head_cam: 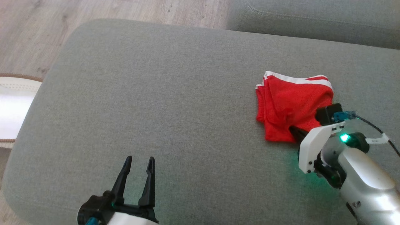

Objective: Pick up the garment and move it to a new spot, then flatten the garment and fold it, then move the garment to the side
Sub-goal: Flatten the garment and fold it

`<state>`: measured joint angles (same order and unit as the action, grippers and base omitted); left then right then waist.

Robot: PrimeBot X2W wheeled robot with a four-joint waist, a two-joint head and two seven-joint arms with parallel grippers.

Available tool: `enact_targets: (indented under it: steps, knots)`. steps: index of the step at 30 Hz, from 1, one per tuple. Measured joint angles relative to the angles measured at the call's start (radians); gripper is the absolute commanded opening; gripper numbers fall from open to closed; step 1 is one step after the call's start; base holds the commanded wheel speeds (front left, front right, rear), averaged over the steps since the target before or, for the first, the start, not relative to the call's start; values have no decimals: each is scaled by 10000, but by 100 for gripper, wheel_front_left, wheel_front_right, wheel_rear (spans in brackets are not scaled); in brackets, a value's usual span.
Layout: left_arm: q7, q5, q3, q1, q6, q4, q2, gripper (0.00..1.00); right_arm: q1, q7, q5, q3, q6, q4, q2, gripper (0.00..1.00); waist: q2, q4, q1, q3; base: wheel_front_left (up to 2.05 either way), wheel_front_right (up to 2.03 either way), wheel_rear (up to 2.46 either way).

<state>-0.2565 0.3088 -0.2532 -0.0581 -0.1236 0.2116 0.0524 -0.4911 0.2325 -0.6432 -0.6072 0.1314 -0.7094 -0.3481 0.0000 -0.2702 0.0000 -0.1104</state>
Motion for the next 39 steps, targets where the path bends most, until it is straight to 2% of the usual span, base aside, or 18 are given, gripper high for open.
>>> enact_targets:
  steps: [9, 21, 25, 29, 30, 31, 32, 33, 39]
  knots:
    - [0, -4, -31, -27, 0, 13, 0, 100, -31, -127, -500, -1070, 0, -31, 6, 0, 0, -159, 0, 276, 0, 0, 0]
    - [0, -4, 17, -311, 17, 2, 0, 100, 127, -295, -612, -2466, 0, -44, 12, 0, 0, -128, 0, 806, 0, 0, 0]
    - [0, -8, 144, -740, 107, 8, 2, 100, 472, -667, -817, -2502, 0, -2, 25, 0, 0, 26, 0, 1105, 0, 0, 0]
    - [0, -36, 366, -986, 163, 0, 4, 100, 812, -1432, -888, -2067, 0, 324, 21, 0, 0, 286, -1, 1430, 0, 0, 0]
    - [0, -104, 418, -1035, 182, -8, 4, 100, 876, -1634, -865, -1889, 0, 418, 6, 10, 0, 373, -1, 1489, 0, 0, 0]
    - [0, -136, 489, -1085, 182, -21, 6, 100, 939, -1875, -782, -1697, 0, 508, -33, 42, 0, 466, -1, 1539, 0, 0, 0]
    - [0, -186, 581, -1133, 182, -38, 6, 100, 971, -2123, -579, -1490, 0, 531, -81, 56, 0, 569, -1, 1582, 0, 0, 0]
    - [0, -209, 640, -1165, 182, -38, 6, 100, 978, -2368, -299, -1231, 0, 527, -155, 100, 0, 675, -1, 1618, 0, 0, 0]
    - [0, -362, 972, -1177, 176, 19, 8, 100, 1499, -4073, 1124, 1095, 0, 688, -268, 100, 0, 1198, -1, 1807, 0, 0, 0]
